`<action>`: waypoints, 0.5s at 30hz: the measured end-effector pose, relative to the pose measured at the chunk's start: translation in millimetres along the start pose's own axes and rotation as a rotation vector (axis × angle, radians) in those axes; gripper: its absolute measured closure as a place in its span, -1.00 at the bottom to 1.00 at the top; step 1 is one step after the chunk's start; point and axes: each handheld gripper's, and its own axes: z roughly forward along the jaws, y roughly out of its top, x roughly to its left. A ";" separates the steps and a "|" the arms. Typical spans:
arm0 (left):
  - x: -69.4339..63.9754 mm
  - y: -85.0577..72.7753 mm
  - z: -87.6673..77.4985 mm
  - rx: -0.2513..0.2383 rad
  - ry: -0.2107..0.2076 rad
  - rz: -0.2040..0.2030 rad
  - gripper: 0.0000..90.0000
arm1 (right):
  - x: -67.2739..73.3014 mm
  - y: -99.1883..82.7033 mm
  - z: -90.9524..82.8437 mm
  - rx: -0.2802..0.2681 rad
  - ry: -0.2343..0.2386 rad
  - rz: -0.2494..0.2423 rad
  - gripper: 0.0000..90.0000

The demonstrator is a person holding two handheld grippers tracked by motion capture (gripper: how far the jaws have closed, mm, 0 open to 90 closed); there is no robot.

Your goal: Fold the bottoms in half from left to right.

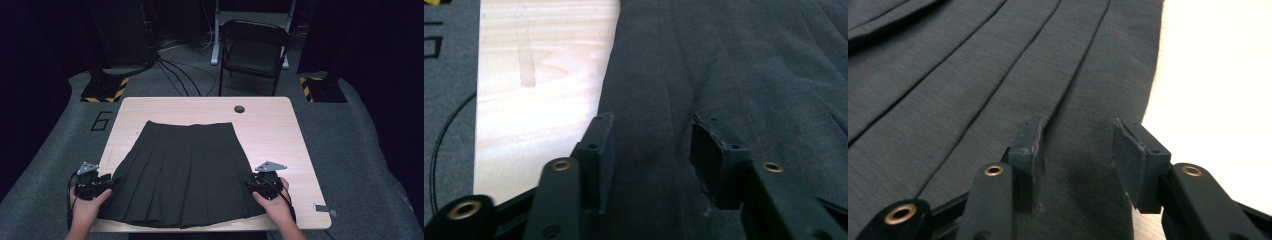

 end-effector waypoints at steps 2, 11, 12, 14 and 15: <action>-1.7 0.0 1.3 -0.006 0.004 0.020 0.09 | -1.1 -1.4 0.5 0.009 -0.006 0.009 0.22; -4.2 0.9 1.7 -0.010 0.008 0.056 0.05 | -4.1 -1.3 0.9 -0.010 -0.005 0.020 0.18; -4.4 0.6 2.4 -0.025 0.018 0.052 0.04 | -4.4 -1.3 1.1 -0.008 -0.005 0.018 0.17; -3.3 1.1 0.9 -0.023 0.015 0.050 0.03 | -4.7 -1.7 2.0 -0.008 -0.007 0.015 0.17; -2.9 0.9 0.7 -0.027 0.021 0.049 0.03 | -4.4 -1.8 2.4 -0.002 -0.007 0.016 0.17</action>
